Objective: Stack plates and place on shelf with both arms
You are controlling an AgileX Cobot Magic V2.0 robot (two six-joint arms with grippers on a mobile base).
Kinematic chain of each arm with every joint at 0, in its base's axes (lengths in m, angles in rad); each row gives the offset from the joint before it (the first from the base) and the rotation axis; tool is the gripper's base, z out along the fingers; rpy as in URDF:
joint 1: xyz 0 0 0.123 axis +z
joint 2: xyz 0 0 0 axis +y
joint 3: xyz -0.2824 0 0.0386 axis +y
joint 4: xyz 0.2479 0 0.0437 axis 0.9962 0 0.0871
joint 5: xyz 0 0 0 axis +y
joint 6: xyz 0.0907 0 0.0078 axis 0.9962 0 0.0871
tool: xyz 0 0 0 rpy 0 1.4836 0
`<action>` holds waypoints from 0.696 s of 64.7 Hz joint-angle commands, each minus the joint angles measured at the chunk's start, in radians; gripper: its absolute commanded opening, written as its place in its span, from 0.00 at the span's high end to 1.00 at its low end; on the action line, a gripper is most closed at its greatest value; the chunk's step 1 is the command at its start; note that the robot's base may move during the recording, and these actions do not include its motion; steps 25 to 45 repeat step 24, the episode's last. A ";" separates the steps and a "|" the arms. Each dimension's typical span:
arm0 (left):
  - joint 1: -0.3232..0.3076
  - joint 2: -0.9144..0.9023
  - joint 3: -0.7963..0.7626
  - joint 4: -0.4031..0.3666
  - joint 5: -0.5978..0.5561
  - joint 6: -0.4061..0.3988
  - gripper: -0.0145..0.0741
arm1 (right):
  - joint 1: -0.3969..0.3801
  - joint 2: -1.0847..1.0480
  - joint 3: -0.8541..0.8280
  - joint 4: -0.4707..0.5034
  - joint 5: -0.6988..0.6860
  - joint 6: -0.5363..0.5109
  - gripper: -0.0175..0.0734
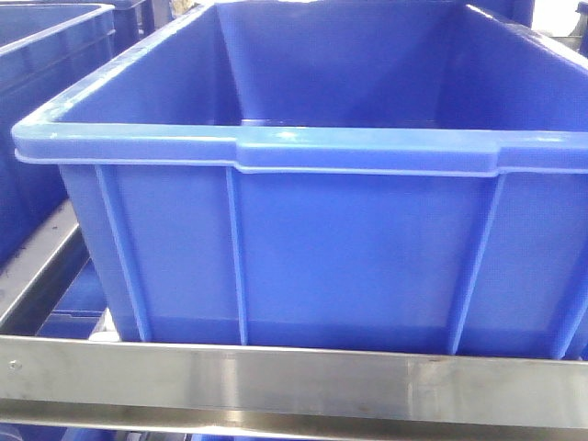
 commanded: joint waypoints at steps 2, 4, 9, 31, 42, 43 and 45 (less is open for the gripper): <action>0.000 -0.023 0.003 0.001 -0.082 -0.013 0.74 | -0.008 -0.018 0.000 -0.011 -0.095 0.000 0.75; 0.000 -0.023 0.003 0.001 -0.082 -0.013 0.74 | -0.008 -0.018 0.000 -0.011 -0.095 0.000 0.75; 0.000 -0.023 0.003 0.001 -0.082 -0.013 0.74 | -0.008 -0.018 0.000 -0.011 -0.095 0.000 0.75; 0.000 -0.023 0.003 0.001 -0.082 -0.013 0.74 | -0.008 -0.018 0.000 -0.011 -0.095 0.000 0.75; 0.000 -0.023 0.003 0.001 -0.082 -0.013 0.74 | -0.008 -0.018 0.000 -0.011 -0.095 0.000 0.75; 0.000 -0.023 0.003 0.001 -0.082 -0.013 0.74 | -0.008 -0.018 0.000 -0.011 -0.095 0.000 0.75; 0.000 -0.023 0.003 0.001 -0.082 -0.013 0.74 | -0.008 -0.018 0.000 -0.011 -0.095 0.000 0.75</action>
